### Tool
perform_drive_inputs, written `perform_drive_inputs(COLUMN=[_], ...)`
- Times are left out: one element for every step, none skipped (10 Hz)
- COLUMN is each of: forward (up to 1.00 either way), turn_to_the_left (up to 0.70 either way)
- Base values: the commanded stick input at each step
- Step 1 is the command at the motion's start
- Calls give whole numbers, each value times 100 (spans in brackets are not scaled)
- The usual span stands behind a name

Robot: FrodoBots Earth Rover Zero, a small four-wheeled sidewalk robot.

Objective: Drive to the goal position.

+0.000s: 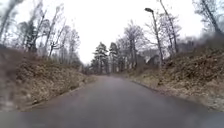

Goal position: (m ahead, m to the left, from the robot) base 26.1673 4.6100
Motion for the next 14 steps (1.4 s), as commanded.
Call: perform_drive_inputs(forward=[100,100,100,100,100,100,100,100,100,100,100,100,100,100], turn_to_the_left=[1,1,1,1,1,1,1,1,1,1,1,1,1,1])
